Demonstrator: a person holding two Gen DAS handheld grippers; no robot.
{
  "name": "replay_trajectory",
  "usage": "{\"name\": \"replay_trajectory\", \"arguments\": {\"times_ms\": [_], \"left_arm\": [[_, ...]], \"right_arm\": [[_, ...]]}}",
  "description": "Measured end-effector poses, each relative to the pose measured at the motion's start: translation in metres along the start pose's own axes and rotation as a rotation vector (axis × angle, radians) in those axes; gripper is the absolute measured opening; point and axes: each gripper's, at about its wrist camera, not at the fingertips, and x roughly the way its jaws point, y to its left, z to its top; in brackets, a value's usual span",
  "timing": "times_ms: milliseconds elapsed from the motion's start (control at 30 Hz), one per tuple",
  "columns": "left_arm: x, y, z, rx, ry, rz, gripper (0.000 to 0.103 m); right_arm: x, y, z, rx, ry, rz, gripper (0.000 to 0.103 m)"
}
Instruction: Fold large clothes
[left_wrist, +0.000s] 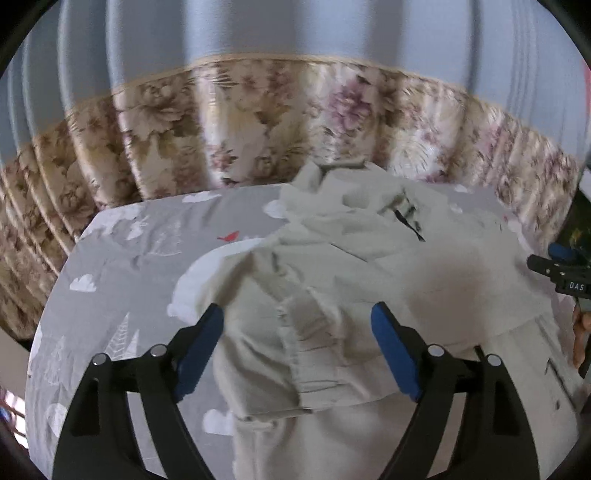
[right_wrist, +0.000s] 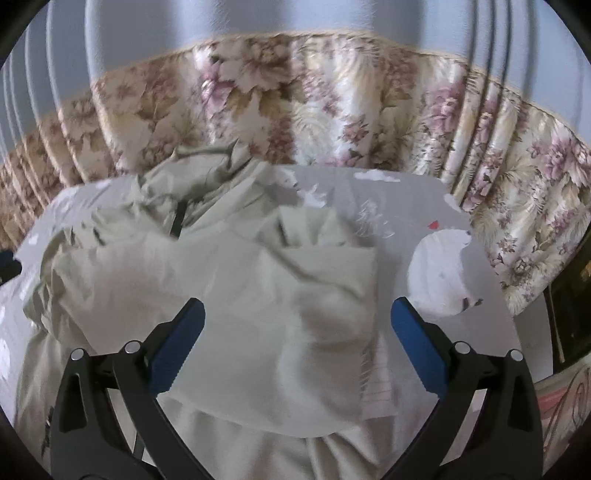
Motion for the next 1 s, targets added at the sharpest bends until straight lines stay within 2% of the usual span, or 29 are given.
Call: {"name": "replay_trajectory", "arguments": {"times_ms": [100, 200, 267, 400, 633, 800, 1000], "left_arm": [[0.007, -0.013, -0.006, 0.018, 0.021, -0.002, 0.083], [-0.002, -0.022, -0.010, 0.027, -0.002, 0.009, 0.083], [-0.008, -0.025, -0.011, 0.037, -0.013, 0.033, 0.083], [-0.025, -0.026, -0.017, 0.020, -0.029, 0.055, 0.083], [-0.068, -0.019, -0.029, -0.022, -0.070, 0.120, 0.092], [-0.092, -0.007, -0.028, -0.047, -0.094, 0.131, 0.097], [-0.096, 0.013, -0.013, -0.044, -0.104, 0.153, 0.098]], "right_arm": [[0.003, 0.013, -0.012, -0.017, 0.009, 0.026, 0.100], [-0.005, 0.021, -0.020, -0.039, -0.007, 0.047, 0.100], [-0.010, 0.024, -0.026, -0.057, -0.011, 0.028, 0.100], [-0.026, 0.022, -0.034, -0.017, -0.011, 0.043, 0.100], [-0.076, 0.028, -0.041, 0.010, -0.038, 0.054, 0.100], [-0.104, 0.033, -0.044, 0.016, -0.040, 0.059, 0.100], [-0.122, 0.026, -0.025, 0.032, -0.060, 0.035, 0.100]]}}
